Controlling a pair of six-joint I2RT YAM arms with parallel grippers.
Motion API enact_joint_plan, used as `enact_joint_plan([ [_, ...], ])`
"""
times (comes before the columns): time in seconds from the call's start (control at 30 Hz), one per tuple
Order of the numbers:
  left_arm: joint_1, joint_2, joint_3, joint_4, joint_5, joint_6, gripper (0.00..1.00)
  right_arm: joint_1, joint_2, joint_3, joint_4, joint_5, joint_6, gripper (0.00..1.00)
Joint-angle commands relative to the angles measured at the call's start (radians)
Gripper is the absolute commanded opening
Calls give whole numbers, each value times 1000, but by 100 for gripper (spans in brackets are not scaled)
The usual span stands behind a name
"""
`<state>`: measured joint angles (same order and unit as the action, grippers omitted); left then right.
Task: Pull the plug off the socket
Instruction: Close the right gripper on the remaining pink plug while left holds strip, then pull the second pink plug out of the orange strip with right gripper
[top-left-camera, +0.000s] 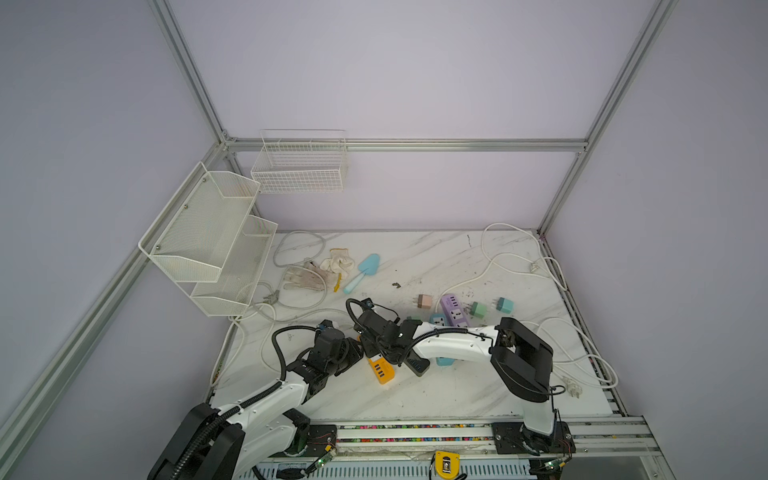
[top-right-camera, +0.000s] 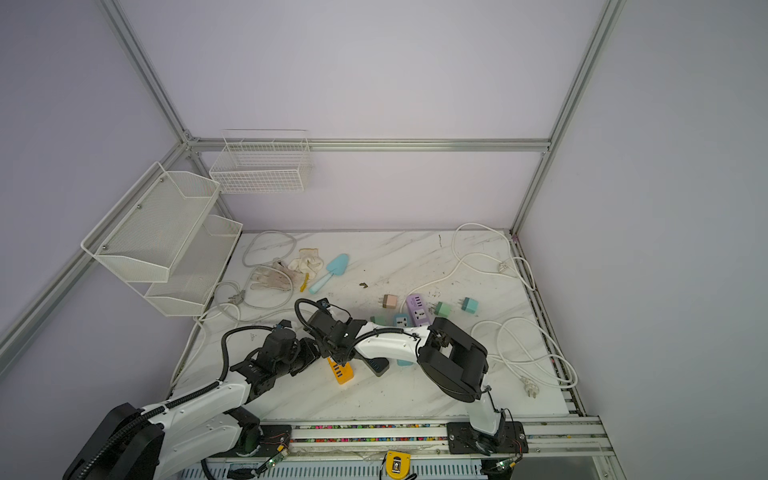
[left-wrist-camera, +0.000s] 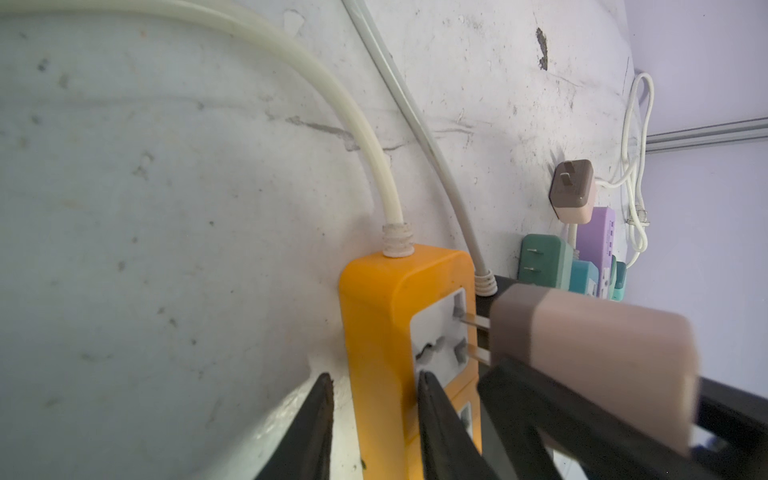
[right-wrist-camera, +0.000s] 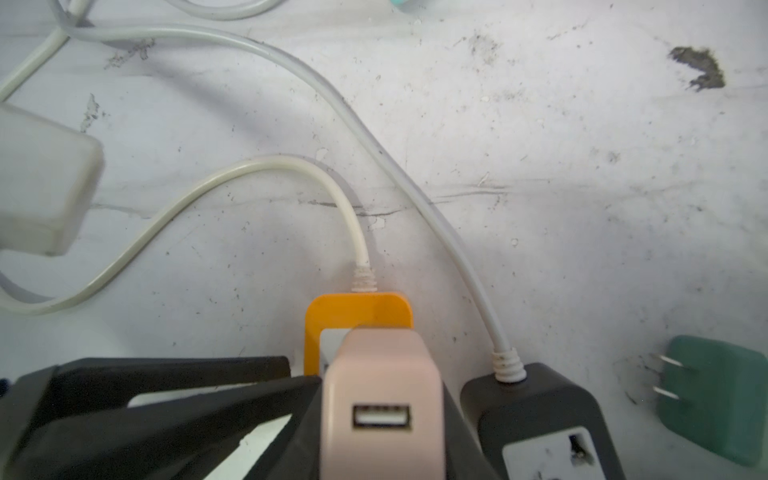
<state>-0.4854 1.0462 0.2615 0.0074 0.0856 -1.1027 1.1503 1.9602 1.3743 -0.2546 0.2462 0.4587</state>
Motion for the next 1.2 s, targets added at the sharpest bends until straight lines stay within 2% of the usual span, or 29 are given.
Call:
enact_joint_plan([
  [0.0, -9, 26, -52, -113, -1, -5, 33, 6, -24, 10, -6, 11, 5, 12],
  [0.13, -10, 26, -51, -115, -6, -6, 33, 16, -19, 21, -12, -5, 20, 10],
  [0.6, -18, 6, 16, -131, 26, 27, 33, -3, -241, -137, 39, -35, 71, 10],
  [0.93, -47, -43, 91, -172, 17, 41, 37, -84, -500, -375, 46, -138, 159, 10],
  [1.17, -133, -117, 115, -230, -57, 19, 45, -177, -741, -563, 22, -225, 239, 10],
])
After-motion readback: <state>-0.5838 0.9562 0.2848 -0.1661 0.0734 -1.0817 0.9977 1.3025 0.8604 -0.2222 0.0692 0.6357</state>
